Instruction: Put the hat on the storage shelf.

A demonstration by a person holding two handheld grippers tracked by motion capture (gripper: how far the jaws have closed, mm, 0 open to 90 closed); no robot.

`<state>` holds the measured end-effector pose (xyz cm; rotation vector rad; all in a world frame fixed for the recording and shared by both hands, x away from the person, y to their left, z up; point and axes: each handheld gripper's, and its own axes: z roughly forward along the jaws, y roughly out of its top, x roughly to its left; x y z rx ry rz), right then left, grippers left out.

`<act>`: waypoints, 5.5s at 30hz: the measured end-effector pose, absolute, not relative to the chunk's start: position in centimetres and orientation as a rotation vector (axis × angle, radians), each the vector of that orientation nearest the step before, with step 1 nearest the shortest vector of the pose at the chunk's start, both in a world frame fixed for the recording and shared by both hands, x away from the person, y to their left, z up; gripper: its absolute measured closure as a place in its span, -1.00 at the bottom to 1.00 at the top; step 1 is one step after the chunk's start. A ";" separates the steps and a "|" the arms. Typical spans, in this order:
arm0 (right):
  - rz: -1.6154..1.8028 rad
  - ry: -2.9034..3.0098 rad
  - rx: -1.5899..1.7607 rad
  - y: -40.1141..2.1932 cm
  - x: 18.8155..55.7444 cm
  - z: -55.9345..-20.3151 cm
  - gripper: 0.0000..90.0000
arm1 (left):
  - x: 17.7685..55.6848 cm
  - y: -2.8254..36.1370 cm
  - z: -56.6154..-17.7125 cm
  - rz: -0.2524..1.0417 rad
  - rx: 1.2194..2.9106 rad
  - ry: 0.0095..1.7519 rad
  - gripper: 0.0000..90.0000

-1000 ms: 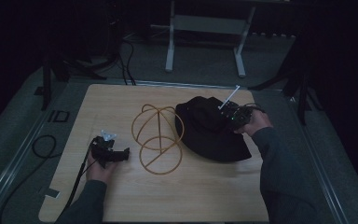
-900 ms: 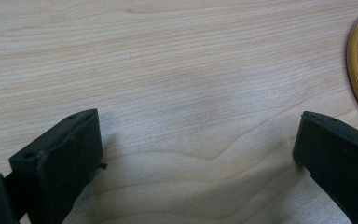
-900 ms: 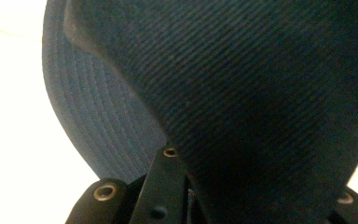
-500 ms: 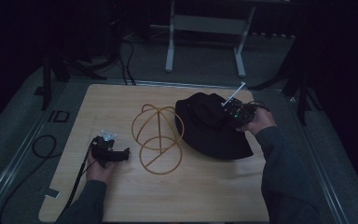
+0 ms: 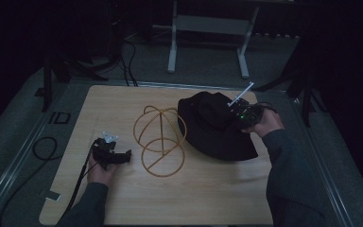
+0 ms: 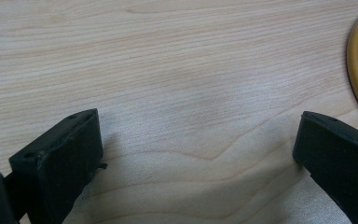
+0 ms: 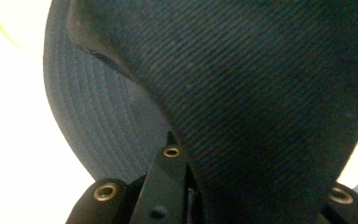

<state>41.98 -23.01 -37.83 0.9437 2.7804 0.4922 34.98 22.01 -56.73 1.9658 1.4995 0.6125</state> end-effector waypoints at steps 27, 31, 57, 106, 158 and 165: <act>0.626 2.715 0.944 -25.0 41.0 -35.4 0.95 | 35.0 22.0 -56.7 0.611 1.967 1.500 -0.96; 0.639 2.709 0.931 -25.2 40.9 -34.9 0.95 | 35.0 22.0 -56.7 0.612 1.961 1.502 -0.96; 0.760 2.684 0.911 -26.3 40.3 -32.2 0.96 | 35.0 22.0 -56.7 0.609 1.967 1.501 -0.96; 0.801 2.707 0.765 -24.0 39.5 -28.0 0.95 | 35.0 22.0 -56.7 0.609 1.966 1.502 -0.97; 0.923 2.786 0.460 -18.0 37.2 -25.7 0.95 | 35.0 22.0 -56.7 0.609 1.973 1.499 -0.96; 0.904 2.812 0.423 -16.6 37.2 -26.0 0.95 | 35.0 22.0 -56.7 0.610 1.972 1.499 -0.96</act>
